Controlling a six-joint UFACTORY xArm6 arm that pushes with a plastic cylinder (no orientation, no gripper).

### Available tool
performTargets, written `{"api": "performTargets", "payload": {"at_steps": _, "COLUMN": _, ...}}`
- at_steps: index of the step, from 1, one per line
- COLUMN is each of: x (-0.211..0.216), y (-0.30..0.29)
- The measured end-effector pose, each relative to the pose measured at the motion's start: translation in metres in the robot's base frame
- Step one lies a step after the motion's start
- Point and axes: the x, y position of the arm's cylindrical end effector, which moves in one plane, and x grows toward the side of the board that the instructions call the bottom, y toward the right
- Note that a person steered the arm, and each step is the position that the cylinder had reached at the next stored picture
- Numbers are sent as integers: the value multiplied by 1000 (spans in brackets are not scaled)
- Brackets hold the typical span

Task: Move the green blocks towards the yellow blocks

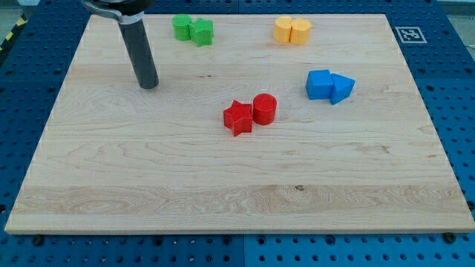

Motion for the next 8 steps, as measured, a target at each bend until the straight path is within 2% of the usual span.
{"api": "performTargets", "payload": {"at_steps": 2, "x": -11, "y": -1}}
{"api": "performTargets", "payload": {"at_steps": 4, "x": -81, "y": -44}}
{"api": "performTargets", "payload": {"at_steps": 5, "x": -136, "y": -47}}
{"api": "performTargets", "payload": {"at_steps": 6, "x": -162, "y": -47}}
{"api": "performTargets", "payload": {"at_steps": 7, "x": -159, "y": -44}}
{"api": "performTargets", "payload": {"at_steps": 8, "x": -156, "y": -4}}
